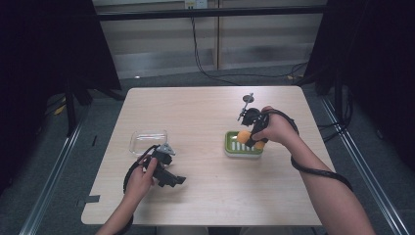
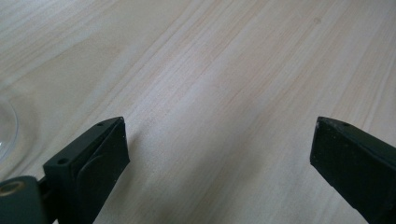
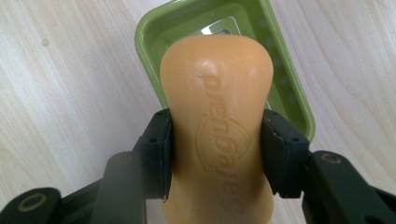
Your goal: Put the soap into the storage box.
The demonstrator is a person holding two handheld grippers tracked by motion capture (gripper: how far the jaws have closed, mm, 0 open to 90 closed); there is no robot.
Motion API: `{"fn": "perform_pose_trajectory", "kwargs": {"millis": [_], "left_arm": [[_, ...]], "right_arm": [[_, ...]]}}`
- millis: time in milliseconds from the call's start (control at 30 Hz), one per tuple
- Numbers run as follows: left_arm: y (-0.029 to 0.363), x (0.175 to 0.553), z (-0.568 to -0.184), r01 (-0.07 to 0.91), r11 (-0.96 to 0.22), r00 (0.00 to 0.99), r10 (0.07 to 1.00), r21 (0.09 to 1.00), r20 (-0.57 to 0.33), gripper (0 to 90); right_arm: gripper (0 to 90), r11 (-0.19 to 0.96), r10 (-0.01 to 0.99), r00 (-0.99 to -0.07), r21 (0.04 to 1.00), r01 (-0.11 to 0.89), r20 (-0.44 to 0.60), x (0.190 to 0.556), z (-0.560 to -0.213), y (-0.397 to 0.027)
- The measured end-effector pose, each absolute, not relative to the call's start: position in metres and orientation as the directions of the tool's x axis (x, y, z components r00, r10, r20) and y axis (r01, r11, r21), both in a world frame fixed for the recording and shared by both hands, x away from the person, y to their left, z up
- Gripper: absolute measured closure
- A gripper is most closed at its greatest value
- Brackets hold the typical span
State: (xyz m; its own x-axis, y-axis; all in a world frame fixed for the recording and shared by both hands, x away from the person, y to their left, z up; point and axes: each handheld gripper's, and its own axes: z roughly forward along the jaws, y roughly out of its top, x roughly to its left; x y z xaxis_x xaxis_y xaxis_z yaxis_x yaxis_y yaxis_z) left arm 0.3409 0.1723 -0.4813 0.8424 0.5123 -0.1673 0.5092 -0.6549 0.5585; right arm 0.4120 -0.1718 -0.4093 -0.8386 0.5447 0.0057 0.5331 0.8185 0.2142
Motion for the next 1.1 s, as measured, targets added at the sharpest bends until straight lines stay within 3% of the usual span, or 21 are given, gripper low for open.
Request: {"fn": "perform_pose_trajectory", "kwargs": {"millis": [1100], "left_arm": [[0.172, 0.342, -0.482, 0.505, -0.66, 0.846, 0.506, 0.556, -0.168, 4.2]], "right_arm": [[50.1, 0.821, 0.545, -0.838, 0.206, 0.532, -0.006, 0.425, -0.413, -0.167]]}}
